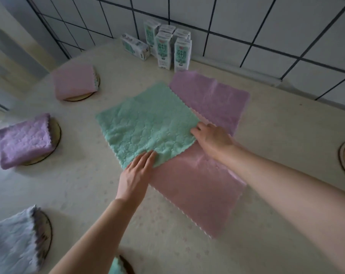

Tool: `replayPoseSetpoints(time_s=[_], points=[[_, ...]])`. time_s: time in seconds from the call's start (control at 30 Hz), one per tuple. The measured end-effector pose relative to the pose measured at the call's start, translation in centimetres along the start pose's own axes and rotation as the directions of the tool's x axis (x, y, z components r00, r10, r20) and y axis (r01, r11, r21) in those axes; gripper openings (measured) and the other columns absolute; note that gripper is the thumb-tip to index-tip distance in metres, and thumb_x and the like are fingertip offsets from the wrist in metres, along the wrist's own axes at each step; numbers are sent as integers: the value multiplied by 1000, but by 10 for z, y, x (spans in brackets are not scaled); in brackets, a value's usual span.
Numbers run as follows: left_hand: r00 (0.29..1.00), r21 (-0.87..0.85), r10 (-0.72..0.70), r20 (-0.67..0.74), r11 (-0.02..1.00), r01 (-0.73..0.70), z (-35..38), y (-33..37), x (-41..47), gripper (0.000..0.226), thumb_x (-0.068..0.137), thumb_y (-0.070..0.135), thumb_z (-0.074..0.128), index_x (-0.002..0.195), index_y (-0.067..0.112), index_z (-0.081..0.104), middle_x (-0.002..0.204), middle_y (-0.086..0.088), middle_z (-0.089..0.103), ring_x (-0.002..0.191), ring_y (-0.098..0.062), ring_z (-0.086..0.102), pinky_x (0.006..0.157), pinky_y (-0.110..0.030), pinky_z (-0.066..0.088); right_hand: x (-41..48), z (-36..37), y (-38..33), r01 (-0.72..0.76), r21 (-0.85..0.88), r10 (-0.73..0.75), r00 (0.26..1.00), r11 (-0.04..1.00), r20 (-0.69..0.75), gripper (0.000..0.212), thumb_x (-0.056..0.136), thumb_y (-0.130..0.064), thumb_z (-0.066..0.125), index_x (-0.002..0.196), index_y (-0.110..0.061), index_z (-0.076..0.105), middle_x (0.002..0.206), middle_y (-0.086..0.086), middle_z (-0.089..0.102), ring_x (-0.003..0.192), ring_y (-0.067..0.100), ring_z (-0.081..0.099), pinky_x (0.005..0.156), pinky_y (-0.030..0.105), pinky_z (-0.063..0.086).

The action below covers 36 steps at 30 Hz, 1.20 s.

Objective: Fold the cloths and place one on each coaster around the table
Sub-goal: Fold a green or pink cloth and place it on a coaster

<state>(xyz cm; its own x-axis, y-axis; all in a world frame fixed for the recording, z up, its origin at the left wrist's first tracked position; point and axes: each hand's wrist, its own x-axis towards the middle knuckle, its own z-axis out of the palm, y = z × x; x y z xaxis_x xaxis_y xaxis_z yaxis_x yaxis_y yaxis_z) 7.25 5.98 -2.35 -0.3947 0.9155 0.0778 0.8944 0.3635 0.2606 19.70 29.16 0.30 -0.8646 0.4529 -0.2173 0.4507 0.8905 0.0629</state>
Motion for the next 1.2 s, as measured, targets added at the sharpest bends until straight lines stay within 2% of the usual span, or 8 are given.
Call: replayPoseSetpoints(time_s=[0.13, 0.3, 0.47, 0.6, 0.77, 0.87, 1.0, 1.2], points=[[995, -22, -93, 18, 995, 94, -10, -13, 2, 54, 70, -5, 70, 122, 7, 62, 123, -8, 64, 111, -28, 60, 79, -40, 57, 9, -14, -1, -61, 5, 62, 998, 998, -20, 28, 81, 4, 53, 107, -8, 51, 105, 10, 56, 93, 32, 62, 63, 32, 40], [959, -87, -281, -42, 957, 276, -40, -20, 3, 28, 79, 7, 70, 107, 13, 71, 107, -3, 71, 100, -26, 64, 69, -39, 57, 12, -31, 5, -179, 312, 197, 980, 933, -28, 18, 93, -15, 48, 110, -11, 53, 111, 14, 62, 98, 35, 61, 75, 36, 45], [951, -264, -281, -129, 934, 240, -70, -9, 7, 29, 81, 0, 65, 107, 12, 71, 101, -8, 72, 90, -28, 67, 74, -40, 56, -17, -24, -17, -72, 303, 20, 985, 950, 171, 57, 84, -25, 64, 134, -21, 35, 133, 6, 44, 111, 33, 56, 87, 43, 49], [967, -345, -182, -179, 932, 111, -90, -4, 10, 35, 77, -10, 66, 108, 4, 70, 108, -10, 71, 97, -22, 67, 90, -18, 44, -9, -10, -24, -147, 372, 139, 989, 916, 51, 43, 86, -5, 55, 126, -14, 46, 125, 11, 51, 106, 36, 58, 86, 44, 50], [941, -421, -287, -179, 887, 191, -111, 1, 17, 32, 80, -6, 63, 110, 6, 70, 104, -6, 71, 85, -10, 60, 77, -1, 36, -1, -22, -27, -195, 641, 233, 972, 743, 25, 32, 86, -4, 57, 118, -9, 58, 116, 18, 62, 105, 34, 60, 89, 40, 49], [943, -429, -265, -199, 889, 159, -121, 6, 21, 18, 85, 3, 63, 101, 5, 72, 88, -3, 71, 69, -6, 55, 63, 2, 34, -5, -26, -33, -182, 611, 159, 983, 770, 92, 44, 87, -2, 51, 130, -11, 49, 123, 19, 56, 112, 35, 54, 93, 38, 45], [957, -390, -203, -207, 914, 110, -126, 8, 22, 19, 89, 11, 60, 74, 0, 63, 60, -4, 55, 52, -9, 40, 53, -17, 33, -15, -18, -36, -115, 506, 97, 993, 855, 61, 62, 82, -11, 60, 139, -15, 36, 136, 13, 42, 120, 36, 40, 99, 42, 39], [968, -366, -142, -207, 929, 58, -127, 4, 18, 39, 92, 25, 55, 69, -6, 57, 61, -15, 53, 55, -24, 46, 56, -30, 38, -18, -12, -51, -148, 301, 162, 987, 942, -22, 41, 88, -28, 57, 125, -16, 44, 124, 8, 47, 112, 32, 43, 85, 42, 44]])
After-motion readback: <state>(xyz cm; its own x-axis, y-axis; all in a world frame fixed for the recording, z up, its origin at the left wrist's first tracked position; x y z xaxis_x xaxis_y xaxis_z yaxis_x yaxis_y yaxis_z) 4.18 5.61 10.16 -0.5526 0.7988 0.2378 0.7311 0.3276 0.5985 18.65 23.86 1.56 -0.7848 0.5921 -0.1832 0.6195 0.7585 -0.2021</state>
